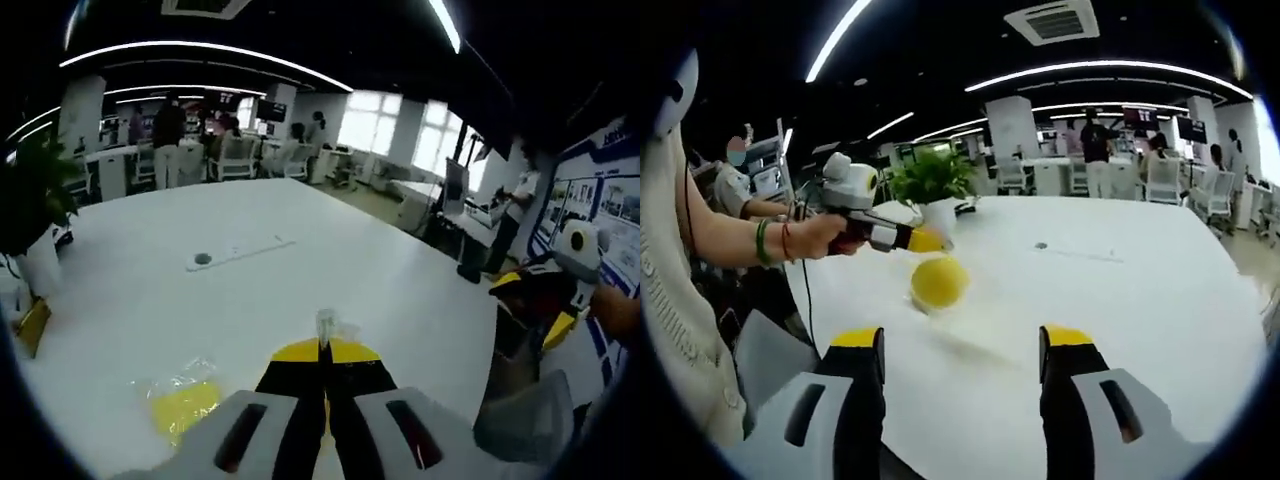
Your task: Compare the silicone blocks by pressing each to a similar depth, holding the contact briefly, and releasing to observe deformation and rebound differences across the visible hardness samples.
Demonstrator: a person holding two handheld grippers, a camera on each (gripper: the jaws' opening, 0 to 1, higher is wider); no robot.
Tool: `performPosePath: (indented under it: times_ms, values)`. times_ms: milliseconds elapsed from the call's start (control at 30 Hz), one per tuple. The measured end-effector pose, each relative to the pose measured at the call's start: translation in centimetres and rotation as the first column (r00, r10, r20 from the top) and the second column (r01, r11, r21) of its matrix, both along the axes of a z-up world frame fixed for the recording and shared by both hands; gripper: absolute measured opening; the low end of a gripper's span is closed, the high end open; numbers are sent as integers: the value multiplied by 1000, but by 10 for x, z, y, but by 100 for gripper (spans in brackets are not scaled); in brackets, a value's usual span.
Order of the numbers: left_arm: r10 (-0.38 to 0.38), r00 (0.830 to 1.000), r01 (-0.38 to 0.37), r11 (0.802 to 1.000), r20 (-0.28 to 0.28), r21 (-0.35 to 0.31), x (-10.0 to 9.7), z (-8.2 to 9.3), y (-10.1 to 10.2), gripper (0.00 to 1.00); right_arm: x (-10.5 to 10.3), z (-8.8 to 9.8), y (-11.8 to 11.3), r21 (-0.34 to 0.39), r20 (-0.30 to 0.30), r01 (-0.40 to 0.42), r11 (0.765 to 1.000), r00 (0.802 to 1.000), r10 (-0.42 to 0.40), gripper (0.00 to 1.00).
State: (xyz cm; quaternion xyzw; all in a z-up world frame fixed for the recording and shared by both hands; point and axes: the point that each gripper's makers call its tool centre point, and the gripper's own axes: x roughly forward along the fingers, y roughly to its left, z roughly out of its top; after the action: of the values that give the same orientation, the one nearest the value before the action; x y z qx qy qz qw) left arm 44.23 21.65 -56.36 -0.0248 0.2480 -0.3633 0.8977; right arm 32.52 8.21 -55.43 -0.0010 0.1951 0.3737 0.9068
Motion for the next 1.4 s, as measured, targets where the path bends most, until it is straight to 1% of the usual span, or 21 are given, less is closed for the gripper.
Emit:
performPosePath:
  times_ms: [67, 100, 233, 533, 600, 667, 767, 933, 967, 1000, 1033, 1067, 1133, 1233, 1367, 1400]
  values:
    - [-2, 1000, 2, 1000, 10, -5, -1, 7, 2, 0, -1, 1, 3, -22, 4, -26, 999, 1000, 26, 62]
    - [-6, 1000, 6, 1000, 25, -2, -1, 11, 3, 0, -1, 3, 6, -38, 12, -40, 998, 999, 40, 63]
    - [-24, 999, 24, 1000, 47, -4, -4, 24, 4, 0, 0, 9, 12, -69, 24, -76, 995, 997, 78, 63]
    - [-70, 995, 72, 997, 77, -16, -14, 45, 5, 0, 9, 19, 19, -135, 46, -136, 981, 989, 143, 65]
    - [-85, 993, 87, 996, 77, -25, -17, 51, 3, 0, 13, 22, 23, -149, 56, -161, 976, 984, 171, 65]
    - [-103, 990, 105, 994, 92, -17, -18, 54, 2, 0, 17, 24, 29, -164, 64, -185, 969, 978, 197, 65]
    - [-126, 987, 128, 992, 96, -20, -20, 57, -1, 0, 25, 26, 37, -181, 66, -213, 960, 971, 228, 66]
    - [-160, 981, 163, 987, 105, -15, -22, 61, -6, 0, 43, 33, 58, -195, 80, -270, 943, 954, 290, 67]
    - [-166, 980, 169, 986, 106, -14, -23, 61, -6, 0, 46, 32, 62, -200, 75, -281, 939, 951, 301, 67]
    - [-170, 980, 172, 985, 104, -12, -23, 61, -6, 0, 51, 29, 66, -221, 62, -299, 928, 946, 319, 66]
    - [-174, 979, 176, 984, 103, -12, -23, 61, -7, 0, 53, 26, 68, -250, 49, -314, 916, 941, 336, 66]
    - [-177, 979, 179, 984, 103, -12, -22, 60, -6, 0, 55, 23, 74, -283, 50, -341, 896, 928, 369, 66]
    - [-181, 979, 183, 983, 97, -14, -21, 59, -5, 0, 58, 21, 83, -289, 41, -369, 884, 917, 396, 66]
    - [-182, 979, 184, 983, 95, -14, -21, 58, -4, 0, 65, 13, 97, -309, 15, -416, 855, 897, 441, 67]
    - [-187, 978, 189, 982, 97, -11, -21, 58, -1, 0, 75, 1, 111, -323, -19, -456, 830, 879, 476, 66]
    - [-189, 977, 191, 982, 97, -10, -21, 59, 0, 0, 78, -1, 116, -329, -17, -461, 824, 875, 484, 66]
